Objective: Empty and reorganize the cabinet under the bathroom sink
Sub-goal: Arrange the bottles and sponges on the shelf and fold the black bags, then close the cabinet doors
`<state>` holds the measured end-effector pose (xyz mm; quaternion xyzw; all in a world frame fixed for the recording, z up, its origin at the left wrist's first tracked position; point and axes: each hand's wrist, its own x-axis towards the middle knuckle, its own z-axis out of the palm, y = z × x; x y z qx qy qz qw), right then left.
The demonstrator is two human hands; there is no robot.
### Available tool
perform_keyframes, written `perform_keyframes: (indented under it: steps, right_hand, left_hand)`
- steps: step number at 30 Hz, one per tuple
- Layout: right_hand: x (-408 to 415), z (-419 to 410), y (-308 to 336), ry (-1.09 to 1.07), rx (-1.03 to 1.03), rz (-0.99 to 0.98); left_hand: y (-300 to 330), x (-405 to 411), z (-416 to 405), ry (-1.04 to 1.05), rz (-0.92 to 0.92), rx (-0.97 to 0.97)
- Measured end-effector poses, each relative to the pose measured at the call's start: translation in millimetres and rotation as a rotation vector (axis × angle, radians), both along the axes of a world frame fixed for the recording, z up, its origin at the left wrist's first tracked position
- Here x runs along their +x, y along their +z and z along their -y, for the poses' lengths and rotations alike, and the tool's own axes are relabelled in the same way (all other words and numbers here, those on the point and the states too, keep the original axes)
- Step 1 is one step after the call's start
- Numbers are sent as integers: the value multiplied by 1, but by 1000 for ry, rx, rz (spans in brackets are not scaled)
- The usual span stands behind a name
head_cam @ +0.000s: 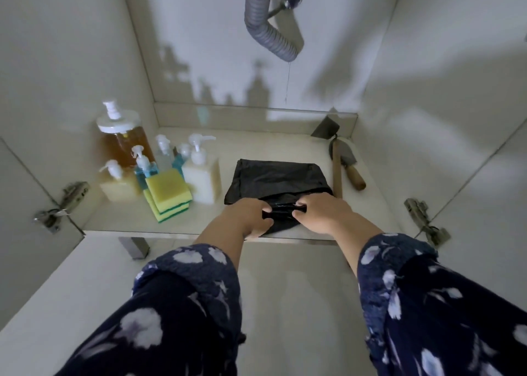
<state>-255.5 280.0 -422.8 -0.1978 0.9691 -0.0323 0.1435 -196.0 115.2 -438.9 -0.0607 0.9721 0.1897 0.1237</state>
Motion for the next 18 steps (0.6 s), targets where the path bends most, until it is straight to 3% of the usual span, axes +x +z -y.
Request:
perform_keyframes:
  steps: [10, 18]
  right_hand:
    - [50, -5, 114, -3, 80, 140]
    - [133, -50, 245, -52, 50, 253]
  left_hand:
    - [121, 38, -25, -1, 99, 0]
    - [247, 115, -58, -8, 188, 49]
